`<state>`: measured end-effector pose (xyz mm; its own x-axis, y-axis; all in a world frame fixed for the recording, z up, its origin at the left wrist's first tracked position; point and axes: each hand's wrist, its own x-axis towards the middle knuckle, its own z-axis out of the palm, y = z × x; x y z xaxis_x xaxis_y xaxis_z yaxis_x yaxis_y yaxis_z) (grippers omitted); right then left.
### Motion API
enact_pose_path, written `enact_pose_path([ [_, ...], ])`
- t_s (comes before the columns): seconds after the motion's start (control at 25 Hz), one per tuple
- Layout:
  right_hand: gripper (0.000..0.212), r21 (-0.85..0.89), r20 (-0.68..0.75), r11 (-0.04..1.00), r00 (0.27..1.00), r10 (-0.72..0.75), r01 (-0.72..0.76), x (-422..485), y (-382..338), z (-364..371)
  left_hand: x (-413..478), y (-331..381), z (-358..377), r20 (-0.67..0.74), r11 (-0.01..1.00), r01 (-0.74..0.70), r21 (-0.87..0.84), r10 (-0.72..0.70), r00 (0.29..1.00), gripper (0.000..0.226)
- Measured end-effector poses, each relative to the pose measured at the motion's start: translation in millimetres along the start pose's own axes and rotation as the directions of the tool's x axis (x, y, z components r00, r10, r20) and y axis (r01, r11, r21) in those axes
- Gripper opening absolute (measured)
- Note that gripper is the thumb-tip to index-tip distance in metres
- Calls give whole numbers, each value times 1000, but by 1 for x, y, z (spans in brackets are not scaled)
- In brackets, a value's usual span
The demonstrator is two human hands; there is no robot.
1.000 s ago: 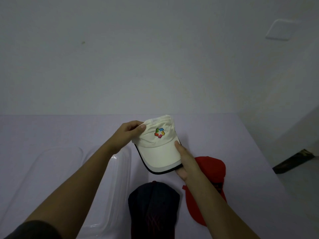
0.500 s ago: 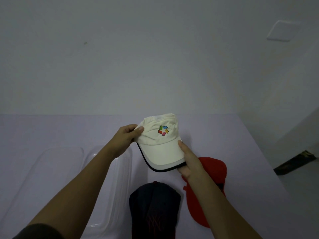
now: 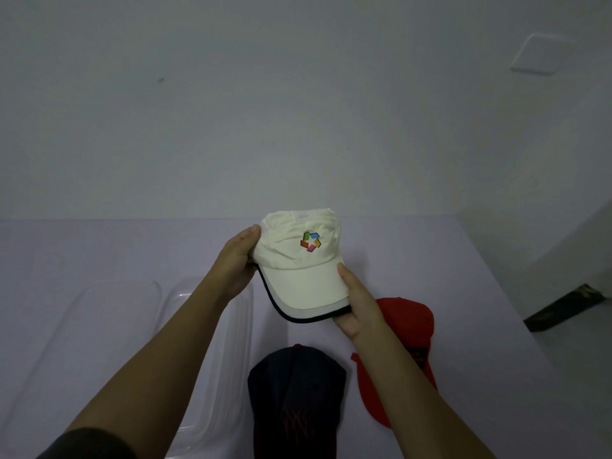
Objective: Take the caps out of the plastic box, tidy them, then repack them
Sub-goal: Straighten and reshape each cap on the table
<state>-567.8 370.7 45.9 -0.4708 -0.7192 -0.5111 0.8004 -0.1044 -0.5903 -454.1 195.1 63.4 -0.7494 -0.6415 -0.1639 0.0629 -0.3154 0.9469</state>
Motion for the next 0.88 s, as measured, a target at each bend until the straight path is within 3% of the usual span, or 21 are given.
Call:
enact_pose_path([
  [0.08, 35, -17, -1, 1000, 1000, -5, 5, -1, -1, 1, 0, 0, -2, 31, 998, 49, -29, -48, 998, 39],
  [0.2, 37, -71, -49, 997, 998, -38, 35, 3, 0, -5, 0, 7, -2, 8, 970, 0, 245, -2, 1000, 42],
  [0.32, 44, -90, -92, 994, 994, -66, 58, 9, 3, -10, -2, 18, 7, 44, 905, -79, 417, 67, 997, 24],
  [0.52, 43, -99, -36, 993, 997, -74, 70, 7, 4, -8, 1, 19, 3, 92, 933, -49, 356, 18, 996, 34],
  [0.72, 71, -71, 1, 997, 1000, 0, 0, 7, 1, -7, 2, 19, 6, 49, 972, 7, 235, -19, 999, 29],
  [0.88, 60, -49, 91, 998, 995, 40, -35, 5, 3, -9, 2, 20, 9, 34, 977, 10, 211, -18, 999, 29],
])
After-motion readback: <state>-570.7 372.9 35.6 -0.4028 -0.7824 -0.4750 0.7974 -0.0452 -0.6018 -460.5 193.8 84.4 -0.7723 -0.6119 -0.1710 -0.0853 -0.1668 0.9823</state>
